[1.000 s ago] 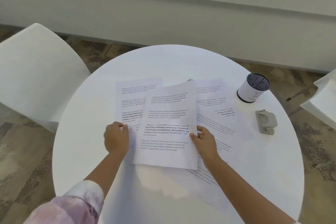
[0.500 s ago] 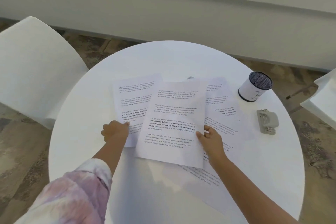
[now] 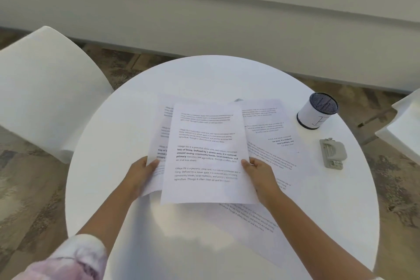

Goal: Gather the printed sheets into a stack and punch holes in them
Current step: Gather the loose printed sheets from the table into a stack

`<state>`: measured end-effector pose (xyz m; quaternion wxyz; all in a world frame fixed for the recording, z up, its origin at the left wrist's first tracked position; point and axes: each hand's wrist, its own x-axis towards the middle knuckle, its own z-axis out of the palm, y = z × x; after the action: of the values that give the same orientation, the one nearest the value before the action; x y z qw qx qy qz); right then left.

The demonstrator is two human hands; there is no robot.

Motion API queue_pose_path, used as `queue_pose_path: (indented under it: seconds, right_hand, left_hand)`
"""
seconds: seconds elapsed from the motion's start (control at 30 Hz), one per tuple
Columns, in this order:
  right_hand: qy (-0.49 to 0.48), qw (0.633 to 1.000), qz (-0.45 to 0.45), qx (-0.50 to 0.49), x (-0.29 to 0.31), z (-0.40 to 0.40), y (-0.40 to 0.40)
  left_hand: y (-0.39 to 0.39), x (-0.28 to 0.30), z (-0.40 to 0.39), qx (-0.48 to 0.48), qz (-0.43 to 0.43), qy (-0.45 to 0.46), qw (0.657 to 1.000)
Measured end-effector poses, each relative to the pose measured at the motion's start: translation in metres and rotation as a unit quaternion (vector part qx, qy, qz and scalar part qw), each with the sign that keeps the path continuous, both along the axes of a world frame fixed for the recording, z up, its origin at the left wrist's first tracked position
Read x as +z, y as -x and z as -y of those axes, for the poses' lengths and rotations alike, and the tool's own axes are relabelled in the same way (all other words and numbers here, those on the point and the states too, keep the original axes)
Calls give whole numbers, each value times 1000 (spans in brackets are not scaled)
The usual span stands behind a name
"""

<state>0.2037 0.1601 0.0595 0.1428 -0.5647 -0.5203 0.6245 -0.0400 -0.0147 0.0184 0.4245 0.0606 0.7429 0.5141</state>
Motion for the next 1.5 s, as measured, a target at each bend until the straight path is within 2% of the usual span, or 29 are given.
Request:
queue_pose_path:
  seconds: [0.23, 0.33, 0.43, 0.53, 0.67, 0.77, 0.87, 0.93, 1.2, 1.3, 1.37, 1.43, 1.5]
  right_hand:
    - [33, 999, 16, 8, -11, 20, 0]
    - [14, 999, 24, 41, -13, 26, -2]
    - [-4, 997, 33, 69, -14, 30, -4]
    - [-41, 994, 61, 83, -15, 27, -13]
    - [-140, 978, 157, -8, -19, 11, -50]
    - [-185, 944, 270, -45, -22, -5, -81]
    - [-176, 899, 400, -31, -23, -12, -97]
    - [-163, 890, 426, -24, -24, -14, -98]
    - [-107, 901, 420, -18, -27, -22, -87]
    - [-128, 904, 407, 4, -27, -19, -84]
    - [-152, 931, 332, 1, -26, -16, -81]
    - [-156, 967, 202, -12, -24, -12, -77]
    - [-147, 984, 100, -22, -23, -9, -73]
  left_hand:
    - [-46, -7, 14, -9, 76, -27, 997]
    - [-49, -9, 19, -8, 119, -24, 993]
    - [-53, -8, 14, -56, 38, -4, 998]
    - [-58, -10, 9, -46, -16, -4, 999]
    - [-61, -11, 12, -38, 4, -30, 999]
    - [-62, -15, 16, -53, 9, -26, 998]
    - [-65, -17, 16, -52, 26, -29, 998]
    - [-68, -18, 16, -47, 31, -34, 998]
    - [-69, -16, 15, -55, 27, -32, 998]
    - [-71, -16, 13, -49, 31, -38, 998]
    - [-72, -15, 12, -48, 33, -38, 998]
    - [-71, -15, 12, -40, 47, -38, 997]
    - [-71, -15, 11, -33, 63, -40, 997]
